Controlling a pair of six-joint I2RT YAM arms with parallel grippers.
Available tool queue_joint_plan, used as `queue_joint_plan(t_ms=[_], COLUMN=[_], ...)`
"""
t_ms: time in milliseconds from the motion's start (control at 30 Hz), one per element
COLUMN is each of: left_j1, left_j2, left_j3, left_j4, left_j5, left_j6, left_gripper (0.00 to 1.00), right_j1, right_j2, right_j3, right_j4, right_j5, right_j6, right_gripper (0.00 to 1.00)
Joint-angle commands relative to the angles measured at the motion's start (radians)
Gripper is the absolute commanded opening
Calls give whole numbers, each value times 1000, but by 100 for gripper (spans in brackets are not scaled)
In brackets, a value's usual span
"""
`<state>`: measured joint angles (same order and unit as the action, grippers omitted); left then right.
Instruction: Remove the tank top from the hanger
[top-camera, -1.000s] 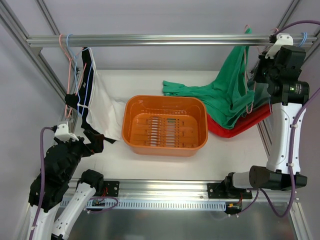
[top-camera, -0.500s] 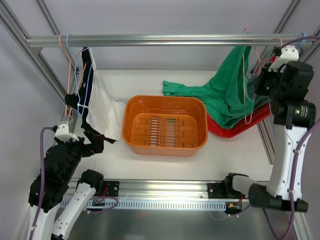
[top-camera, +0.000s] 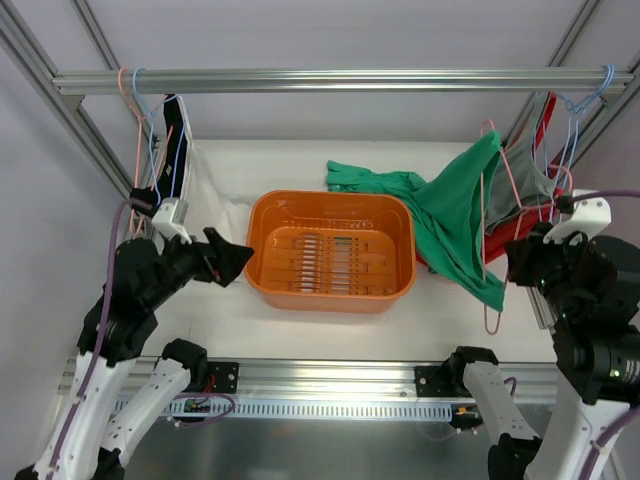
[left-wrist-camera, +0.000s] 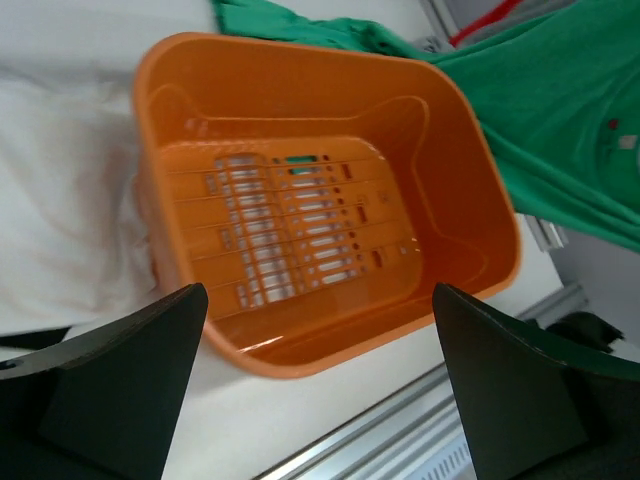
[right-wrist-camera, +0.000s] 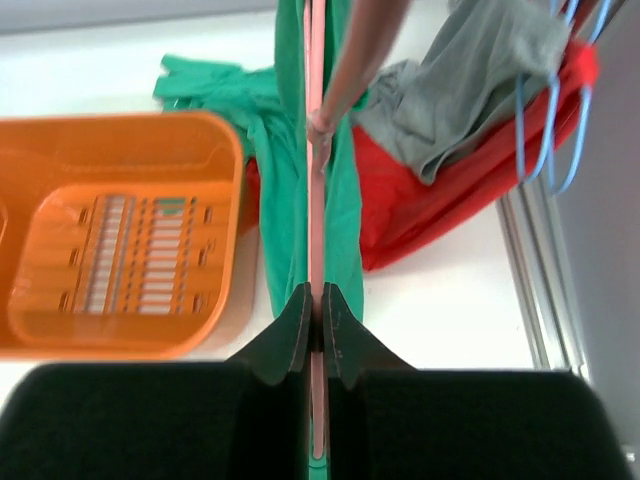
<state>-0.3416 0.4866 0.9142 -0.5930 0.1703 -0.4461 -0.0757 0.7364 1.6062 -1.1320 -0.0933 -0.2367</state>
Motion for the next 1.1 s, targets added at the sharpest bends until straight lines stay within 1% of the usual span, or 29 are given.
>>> queue_joint_plan(t_ms=[0,33,67,100,133,167,200,233,267,300,333,367,400,433,467,500,533,567,633,667,767,833,900,967,1067], left_j1=[-40,-68,-103,-187,-233,-276,-365,-414,-463,-555,-595,-632,-663,-712,-729,-741,-757,-760,-760,-761,-761,-761,-761,-761,-761], left_j2=[160,238,280,320,402,443,483,562,607,647,734,782,825,910,955,995,1071,1111,1206,1236,1329,1381,1406,1426,1452], left_j3=[104,138,173,254,297,340,424,469,510,600,650,698,798,854,902,996,1043,1130,1199,1248,1317,1342,1361,1361,1361], left_j4=[251,257,263,265,272,275,280,294,300,306,314,324,328,329,331,332,337,343,348,354,395,421,443,478,531], left_j5=[209,198,184,157,147,141,132,105,88,80,83,89,98,115,130,146,146,138,133,105,69,74,49,46,60], left_j6=[-57,-42,-28,6,26,44,85,116,147,214,249,282,343,371,391,426,435,437,437,455,484,497,500,503,503], left_gripper=[99,99,99,99,99,99,99,99,99,99,99,99,99,99,99,99,99,99,99,99,99,99,98,95,86], right_j1=[54,91,111,147,161,174,194,203,212,226,235,249,275,287,300,321,329,339,359,363,376,379,381,381,381], right_j2=[-66,-75,-87,-95,-104,-123,-129,-140,-149,-163,-164,-164,-160,-154,-147,-137,-134,-129,-129,-132,-132,-127,-115,-103,-97], right_j3=[-3,7,18,24,27,41,50,58,81,99,119,142,191,217,247,292,307,317,311,304,299,310,319,324,324], right_j4=[-101,-121,-171,-189,-215,-228,-242,-255,-262,-270,-281,-288,-295,-304,-313,-318,-327,-330,-336,-338,-336,-334,-334,-333,-327], right_j5=[26,74,95,139,168,184,200,228,239,250,263,270,270,271,268,262,256,256,263,265,276,268,261,238,219], right_j6=[39,40,43,49,54,59,60,62,62,63,65,66,68,69,73,76,76,77,74,73,70,69,71,74,79], right_gripper=[0,0,0,0,0,0,0,0,0,0,0,0,0,0,0,0,0,0,0,0,0,0,0,0,0])
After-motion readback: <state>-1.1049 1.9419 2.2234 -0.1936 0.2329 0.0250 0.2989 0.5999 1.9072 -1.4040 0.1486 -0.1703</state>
